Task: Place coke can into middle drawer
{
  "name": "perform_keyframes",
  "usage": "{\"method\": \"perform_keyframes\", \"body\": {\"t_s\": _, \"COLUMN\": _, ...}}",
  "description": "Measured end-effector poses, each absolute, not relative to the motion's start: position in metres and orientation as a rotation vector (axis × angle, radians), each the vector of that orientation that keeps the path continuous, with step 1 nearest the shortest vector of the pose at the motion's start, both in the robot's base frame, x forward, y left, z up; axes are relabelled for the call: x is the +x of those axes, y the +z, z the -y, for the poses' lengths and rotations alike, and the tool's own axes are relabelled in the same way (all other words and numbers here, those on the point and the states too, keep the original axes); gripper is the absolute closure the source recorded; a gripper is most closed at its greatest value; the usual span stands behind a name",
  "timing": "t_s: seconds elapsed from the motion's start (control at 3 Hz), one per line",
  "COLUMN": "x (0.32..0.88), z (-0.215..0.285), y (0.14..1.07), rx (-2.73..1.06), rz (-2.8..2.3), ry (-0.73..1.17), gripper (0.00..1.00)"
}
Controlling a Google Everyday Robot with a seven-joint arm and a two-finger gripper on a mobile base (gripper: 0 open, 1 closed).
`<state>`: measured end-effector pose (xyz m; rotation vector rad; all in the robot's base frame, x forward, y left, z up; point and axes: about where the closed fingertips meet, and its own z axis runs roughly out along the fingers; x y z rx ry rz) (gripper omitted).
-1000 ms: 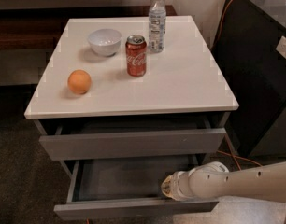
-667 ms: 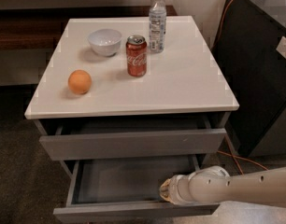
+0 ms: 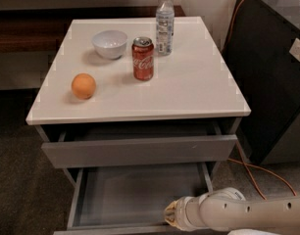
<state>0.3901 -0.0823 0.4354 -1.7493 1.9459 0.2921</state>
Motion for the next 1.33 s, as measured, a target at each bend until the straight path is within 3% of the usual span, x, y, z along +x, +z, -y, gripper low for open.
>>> {"method": "perform_keyframes", "body": {"t_s": 0.33, "x": 0.389, "z": 0.081, "y": 0.443, "rx": -1.748, "rz": -1.937, "ry": 0.287, "gripper": 1.0}}
{"method": "perform_keyframes", "body": {"t_s": 0.67, "x": 0.388, "z": 0.073, "y": 0.469, "rx": -1.742, "rz": -1.909, "ry": 0.257, "gripper": 0.82}}
{"method": "perform_keyframes", "body": {"t_s": 1.33, "x": 0.388, "z": 0.041, "y": 0.541, "rx": -1.768, "rz": -1.811, "ry": 0.218, "gripper": 0.36}}
